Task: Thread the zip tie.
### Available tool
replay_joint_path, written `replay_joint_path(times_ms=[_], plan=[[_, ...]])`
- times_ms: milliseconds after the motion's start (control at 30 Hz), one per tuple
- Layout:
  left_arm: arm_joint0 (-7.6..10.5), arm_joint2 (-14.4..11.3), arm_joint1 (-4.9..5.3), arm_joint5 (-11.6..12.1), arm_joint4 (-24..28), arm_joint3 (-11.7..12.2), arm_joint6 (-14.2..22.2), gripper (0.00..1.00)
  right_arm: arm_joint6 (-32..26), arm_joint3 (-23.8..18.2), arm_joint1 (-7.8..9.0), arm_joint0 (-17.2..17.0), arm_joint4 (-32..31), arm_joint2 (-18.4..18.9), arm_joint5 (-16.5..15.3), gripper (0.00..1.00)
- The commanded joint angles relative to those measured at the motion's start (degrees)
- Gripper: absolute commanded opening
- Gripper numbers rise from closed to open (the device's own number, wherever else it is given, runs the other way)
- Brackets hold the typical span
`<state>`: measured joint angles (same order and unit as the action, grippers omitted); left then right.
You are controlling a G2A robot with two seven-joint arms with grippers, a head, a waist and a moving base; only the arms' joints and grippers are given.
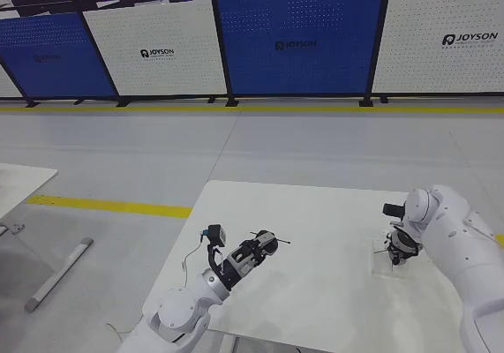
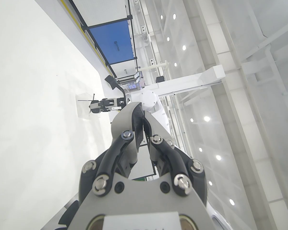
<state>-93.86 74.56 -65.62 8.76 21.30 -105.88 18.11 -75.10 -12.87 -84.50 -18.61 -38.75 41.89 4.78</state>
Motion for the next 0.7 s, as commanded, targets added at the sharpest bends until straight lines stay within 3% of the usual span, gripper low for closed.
replay_joint_path(times_ms=[0, 67, 133, 167, 467, 667], plan=[[0.00, 0.0, 0.00, 0.0, 0.0, 0.0, 0.0, 0.00, -0.2, -0.3, -0.05, -0.1, -0.2, -0.1, 0.1, 0.00], [0.00, 0.0, 0.00, 0.0, 0.0, 0.0, 0.0, 0.00, -0.6, -0.6, -0.13, -0.3, -0.7, -0.3, 0.4, 0.00], [0.00, 0.0, 0.00, 0.0, 0.0, 0.0, 0.0, 0.00, -0.7, -0.8, -0.19, -0.3, -0.9, -0.3, 0.7, 0.14], [0.00, 0.0, 0.00, 0.0, 0.0, 0.0, 0.0, 0.00, -0.7, -0.8, -0.22, -0.3, -0.9, -0.3, 0.8, 0.16], [0.00, 0.0, 0.00, 0.0, 0.0, 0.0, 0.0, 0.00, -0.6, -0.2, -0.27, -0.3, -1.0, 0.0, 0.8, 0.16], [0.00, 0.0, 0.00, 0.0, 0.0, 0.0, 0.0, 0.00, 0.1, 0.0, -0.19, -0.1, -0.5, 0.5, 0.3, 0.23]])
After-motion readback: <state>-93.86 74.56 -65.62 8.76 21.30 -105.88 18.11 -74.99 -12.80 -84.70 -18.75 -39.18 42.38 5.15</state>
